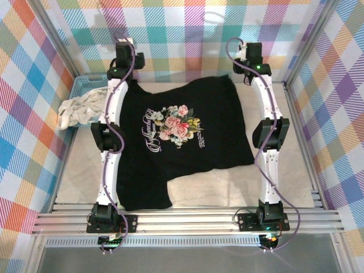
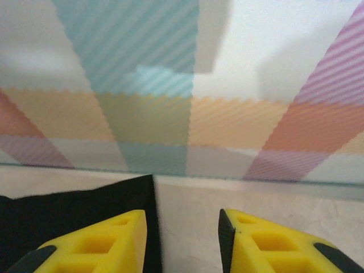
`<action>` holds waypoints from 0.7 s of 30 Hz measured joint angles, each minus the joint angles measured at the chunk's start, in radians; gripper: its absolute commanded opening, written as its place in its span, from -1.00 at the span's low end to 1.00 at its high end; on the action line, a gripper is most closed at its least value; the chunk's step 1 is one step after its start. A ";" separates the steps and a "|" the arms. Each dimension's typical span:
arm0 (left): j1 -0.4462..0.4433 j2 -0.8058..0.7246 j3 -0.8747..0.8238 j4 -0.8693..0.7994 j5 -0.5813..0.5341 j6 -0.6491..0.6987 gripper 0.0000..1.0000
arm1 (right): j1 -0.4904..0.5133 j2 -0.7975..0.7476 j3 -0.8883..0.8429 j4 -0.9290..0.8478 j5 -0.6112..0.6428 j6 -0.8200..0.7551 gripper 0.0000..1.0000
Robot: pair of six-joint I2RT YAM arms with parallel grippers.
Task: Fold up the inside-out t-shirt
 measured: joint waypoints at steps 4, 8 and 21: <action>-0.001 -0.050 -0.033 -0.067 0.056 -0.076 0.56 | 0.002 -0.065 -0.113 -0.067 0.021 0.003 -0.09; -0.015 -0.325 -0.417 -0.033 0.105 -0.158 0.58 | 0.010 -0.369 -0.556 -0.030 -0.014 0.023 -0.05; -0.213 -1.079 -1.671 0.329 0.288 -0.442 0.63 | 0.031 -1.031 -1.636 0.055 -0.148 0.312 0.20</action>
